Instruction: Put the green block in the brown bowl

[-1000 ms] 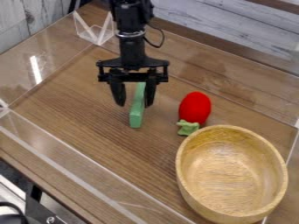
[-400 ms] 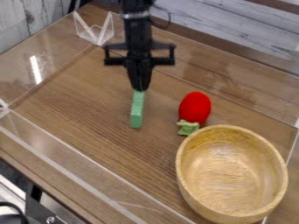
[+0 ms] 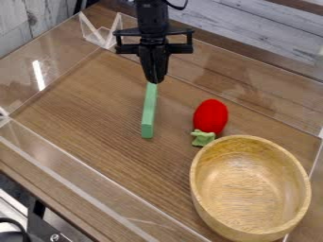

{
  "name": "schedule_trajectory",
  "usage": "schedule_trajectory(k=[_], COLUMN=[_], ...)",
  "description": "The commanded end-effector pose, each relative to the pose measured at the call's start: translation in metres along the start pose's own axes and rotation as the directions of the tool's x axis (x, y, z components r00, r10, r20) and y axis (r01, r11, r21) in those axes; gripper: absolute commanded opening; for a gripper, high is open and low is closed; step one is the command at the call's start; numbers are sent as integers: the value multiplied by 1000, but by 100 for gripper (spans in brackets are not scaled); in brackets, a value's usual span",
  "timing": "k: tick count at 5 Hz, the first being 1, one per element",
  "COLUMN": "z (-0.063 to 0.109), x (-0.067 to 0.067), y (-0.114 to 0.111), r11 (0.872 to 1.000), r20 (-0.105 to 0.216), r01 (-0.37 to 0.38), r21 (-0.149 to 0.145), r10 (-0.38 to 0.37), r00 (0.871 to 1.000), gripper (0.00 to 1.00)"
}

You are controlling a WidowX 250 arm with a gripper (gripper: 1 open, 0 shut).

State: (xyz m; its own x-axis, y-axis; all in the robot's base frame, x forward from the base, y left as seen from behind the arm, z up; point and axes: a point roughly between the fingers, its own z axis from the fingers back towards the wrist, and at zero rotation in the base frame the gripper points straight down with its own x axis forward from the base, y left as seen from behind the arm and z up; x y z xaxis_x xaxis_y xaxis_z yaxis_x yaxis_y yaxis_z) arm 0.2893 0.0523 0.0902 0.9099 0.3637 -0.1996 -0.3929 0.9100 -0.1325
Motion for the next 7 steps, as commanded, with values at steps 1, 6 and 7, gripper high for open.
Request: schedule_trajectory(k=[1, 6, 7], z=[9, -39, -47], x=[7, 20, 22], y=[4, 17, 17], r11=[1000, 999, 998], r20=[49, 4, 1], r01=[4, -25, -31], r21=[-1, 47, 56], r10=[-4, 25, 31], r00=[999, 1000, 1000], gripper=[100, 100, 0])
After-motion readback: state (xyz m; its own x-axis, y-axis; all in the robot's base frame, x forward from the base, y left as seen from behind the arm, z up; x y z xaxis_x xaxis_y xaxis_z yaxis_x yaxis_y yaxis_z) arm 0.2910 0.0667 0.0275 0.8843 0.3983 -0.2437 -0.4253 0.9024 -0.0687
